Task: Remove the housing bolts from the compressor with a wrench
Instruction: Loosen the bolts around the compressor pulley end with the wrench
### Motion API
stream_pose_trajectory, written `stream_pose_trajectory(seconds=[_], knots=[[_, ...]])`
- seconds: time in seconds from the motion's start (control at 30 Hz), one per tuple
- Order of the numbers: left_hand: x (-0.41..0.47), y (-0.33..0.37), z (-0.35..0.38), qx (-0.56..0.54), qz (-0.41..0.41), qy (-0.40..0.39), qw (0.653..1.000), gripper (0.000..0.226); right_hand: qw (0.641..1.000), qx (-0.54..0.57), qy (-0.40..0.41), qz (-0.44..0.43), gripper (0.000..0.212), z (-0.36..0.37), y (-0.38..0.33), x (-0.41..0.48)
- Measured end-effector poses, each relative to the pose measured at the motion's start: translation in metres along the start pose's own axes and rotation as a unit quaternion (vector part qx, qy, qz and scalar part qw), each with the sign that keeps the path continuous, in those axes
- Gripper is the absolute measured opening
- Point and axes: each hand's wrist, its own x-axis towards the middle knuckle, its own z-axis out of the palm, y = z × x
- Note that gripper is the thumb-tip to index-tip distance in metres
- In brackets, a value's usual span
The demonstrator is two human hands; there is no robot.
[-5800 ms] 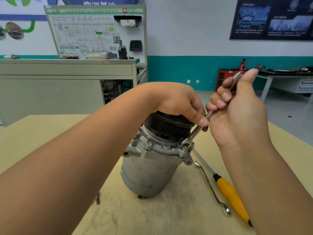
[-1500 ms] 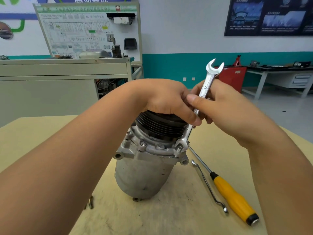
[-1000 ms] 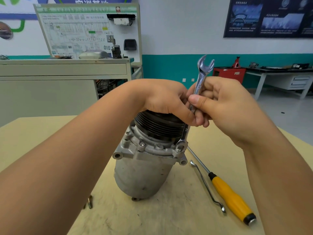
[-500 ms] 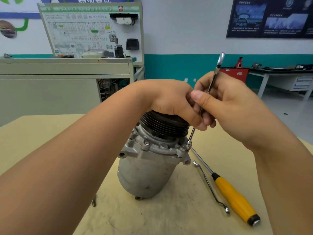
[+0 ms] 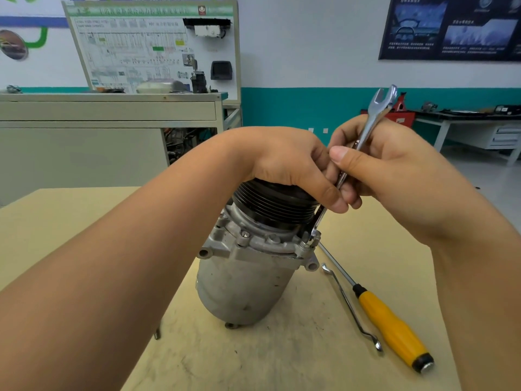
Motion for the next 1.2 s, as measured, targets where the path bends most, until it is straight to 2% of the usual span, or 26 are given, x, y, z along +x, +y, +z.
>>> stream_pose_trajectory(seconds=[0.1, 0.2, 0.33, 0.5, 0.63, 0.77, 0.97, 1.2], knots=[[0.001, -0.001, 0.000, 0.009, -0.007, 0.000, 1.000, 0.018, 0.999, 0.032, -0.028, 0.012, 0.008, -0.007, 0.001, -0.002], [0.001, -0.002, -0.001, 0.009, -0.002, -0.010, 1.000, 0.009, 0.998, 0.042, -0.048, 0.022, 0.007, -0.013, 0.004, -0.003], [0.002, -0.003, -0.001, 0.021, -0.007, -0.010, 1.000, 0.022, 0.997, 0.042, -0.058, 0.026, 0.009, -0.016, 0.006, -0.003], [0.002, -0.001, 0.000, 0.033, -0.007, -0.028, 0.999, 0.023, 0.997, 0.032, -0.066, 0.018, 0.009, -0.017, 0.007, -0.004], [0.003, 0.000, 0.002, 0.047, -0.019, -0.033, 0.998, 0.018, 0.995, 0.049, -0.084, 0.024, 0.023, -0.021, 0.008, -0.006], [0.003, 0.000, 0.003, 0.038, -0.019, -0.035, 0.998, 0.012, 0.991, 0.082, -0.097, 0.035, 0.025, -0.024, 0.012, -0.005], [0.003, 0.000, 0.000, 0.027, -0.015, -0.065, 0.997, 0.011, 0.987, 0.123, -0.093, 0.048, 0.022, -0.022, 0.022, 0.000], [0.006, -0.001, 0.000, 0.044, -0.034, -0.055, 0.997, 0.005, 0.982, 0.166, -0.068, 0.052, 0.019, -0.018, 0.027, 0.002]])
